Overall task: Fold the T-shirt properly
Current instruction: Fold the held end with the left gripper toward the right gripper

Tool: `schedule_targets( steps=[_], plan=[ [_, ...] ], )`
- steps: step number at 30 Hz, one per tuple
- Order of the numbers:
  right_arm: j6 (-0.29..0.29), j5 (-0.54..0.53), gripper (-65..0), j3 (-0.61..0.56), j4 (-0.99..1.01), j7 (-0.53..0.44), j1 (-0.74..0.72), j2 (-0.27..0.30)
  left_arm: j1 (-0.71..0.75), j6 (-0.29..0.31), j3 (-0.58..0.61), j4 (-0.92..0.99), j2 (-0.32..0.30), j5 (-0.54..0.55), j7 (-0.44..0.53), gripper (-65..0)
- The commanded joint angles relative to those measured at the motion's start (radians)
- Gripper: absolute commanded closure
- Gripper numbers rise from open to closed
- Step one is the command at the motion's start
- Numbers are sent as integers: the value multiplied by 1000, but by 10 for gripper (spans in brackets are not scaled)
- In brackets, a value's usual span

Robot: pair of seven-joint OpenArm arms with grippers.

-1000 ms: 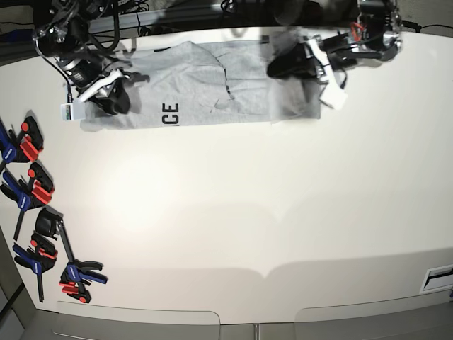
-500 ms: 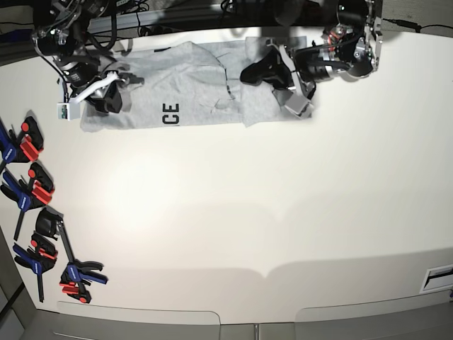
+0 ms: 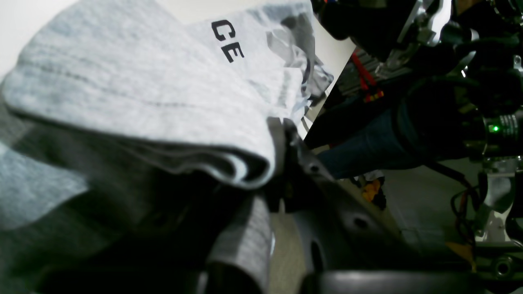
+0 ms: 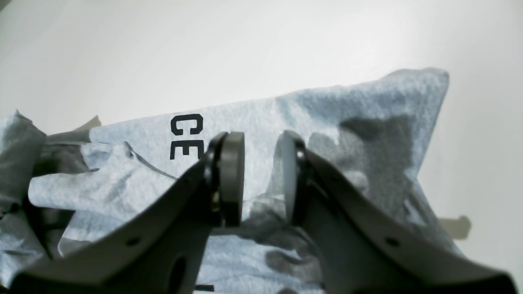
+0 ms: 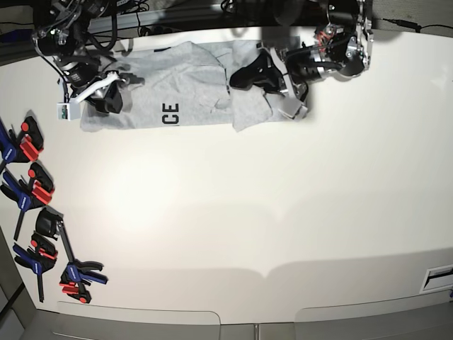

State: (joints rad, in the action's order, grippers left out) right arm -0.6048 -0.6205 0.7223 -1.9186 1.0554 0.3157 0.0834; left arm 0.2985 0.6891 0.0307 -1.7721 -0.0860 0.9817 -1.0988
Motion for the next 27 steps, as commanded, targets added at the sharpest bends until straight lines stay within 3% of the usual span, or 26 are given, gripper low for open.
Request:
schedule_targets(
  steps=[1, 6, 9, 11, 15, 25, 27],
  plan=[
    [3, -18, -147, 4, -18, -24, -5, 11, -8, 9, 6, -18, 3, 30, 22, 0],
    [3, -18, -147, 4, -18, -24, -5, 11, -8, 9, 50, -18, 8, 32, 26, 0],
    [3, -18, -147, 4, -18, -24, -5, 11, -11, 9, 87, -18, 8, 12, 48, -146],
    [3, -18, -147, 4, -18, -24, -5, 11, -22, 9, 111, -18, 8, -33, 78, -185],
    [4, -18, -147, 4, -18, -24, -5, 10, -46, 9, 133, -18, 8, -100, 136, -187],
    [4, -48, -147, 4, -18, -27, -5, 11, -72, 9, 135, -18, 63, -102, 132, -185],
    [4, -41, -147, 4, -18, -27, -5, 11, -80, 9, 132, -18, 54, -103, 105, -128]
  ],
)
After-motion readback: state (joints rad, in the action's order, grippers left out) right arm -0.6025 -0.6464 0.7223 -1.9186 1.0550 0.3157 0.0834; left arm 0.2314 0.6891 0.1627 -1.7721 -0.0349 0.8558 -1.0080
